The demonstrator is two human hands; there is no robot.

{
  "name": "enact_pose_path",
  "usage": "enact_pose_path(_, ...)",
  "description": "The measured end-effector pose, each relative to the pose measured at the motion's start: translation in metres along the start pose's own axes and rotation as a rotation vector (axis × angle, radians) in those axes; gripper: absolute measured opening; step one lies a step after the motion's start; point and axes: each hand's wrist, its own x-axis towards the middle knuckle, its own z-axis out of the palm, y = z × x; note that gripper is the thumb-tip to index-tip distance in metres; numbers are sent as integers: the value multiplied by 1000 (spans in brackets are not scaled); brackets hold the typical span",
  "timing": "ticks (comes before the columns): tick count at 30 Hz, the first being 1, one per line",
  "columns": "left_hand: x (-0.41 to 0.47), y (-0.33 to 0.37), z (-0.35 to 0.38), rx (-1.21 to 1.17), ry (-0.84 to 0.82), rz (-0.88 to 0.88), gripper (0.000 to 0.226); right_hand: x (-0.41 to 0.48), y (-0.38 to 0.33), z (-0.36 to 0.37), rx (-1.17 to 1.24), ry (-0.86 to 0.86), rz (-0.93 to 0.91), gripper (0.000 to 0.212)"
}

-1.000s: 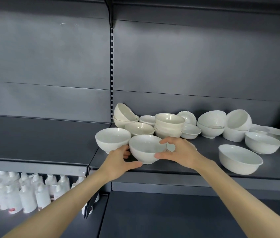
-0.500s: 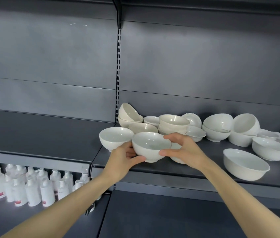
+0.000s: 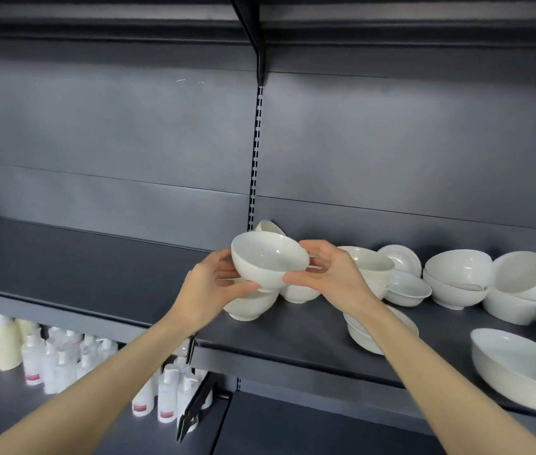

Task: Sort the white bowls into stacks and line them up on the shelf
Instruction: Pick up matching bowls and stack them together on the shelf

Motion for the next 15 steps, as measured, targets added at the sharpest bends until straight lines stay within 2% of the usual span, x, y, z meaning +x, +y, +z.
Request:
enact_pose_path(5,15,-18,-24,40,-63,-47,66,19,11,24,-16,-12,50,64)
enact_pose_path(11,30,-42,-34,65,-161,-55,77,24,18,40,-18,-6,120,52)
enact_pose_path(15,34,-64,-39,76,-229,-72,92,21,23,48,-29,21,147,52)
